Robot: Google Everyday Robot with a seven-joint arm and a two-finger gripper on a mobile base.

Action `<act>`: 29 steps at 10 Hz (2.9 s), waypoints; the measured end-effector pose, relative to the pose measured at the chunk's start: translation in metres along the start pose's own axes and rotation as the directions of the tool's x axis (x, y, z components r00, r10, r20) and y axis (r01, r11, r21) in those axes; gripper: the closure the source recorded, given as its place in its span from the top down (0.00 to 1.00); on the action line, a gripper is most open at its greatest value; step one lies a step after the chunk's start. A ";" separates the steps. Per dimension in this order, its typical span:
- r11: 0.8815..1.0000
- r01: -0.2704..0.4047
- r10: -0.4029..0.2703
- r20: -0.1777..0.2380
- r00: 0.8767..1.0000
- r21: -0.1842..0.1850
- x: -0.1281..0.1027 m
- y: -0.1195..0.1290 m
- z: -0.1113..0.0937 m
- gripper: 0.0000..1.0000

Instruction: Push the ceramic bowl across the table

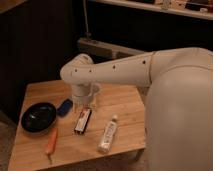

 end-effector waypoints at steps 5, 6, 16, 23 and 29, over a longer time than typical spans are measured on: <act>1.000 0.000 0.000 0.000 1.000 0.000 0.000 0.000 0.000 0.65; 1.000 0.000 0.000 0.000 1.000 0.000 0.000 0.000 0.000 0.65; 1.000 0.000 0.000 0.001 1.000 0.000 0.000 0.000 -0.001 0.65; 1.000 0.000 0.000 0.001 1.000 0.000 0.000 0.000 0.000 0.65; 0.998 -0.009 0.019 0.160 0.987 -0.067 -0.083 0.015 -0.004 0.65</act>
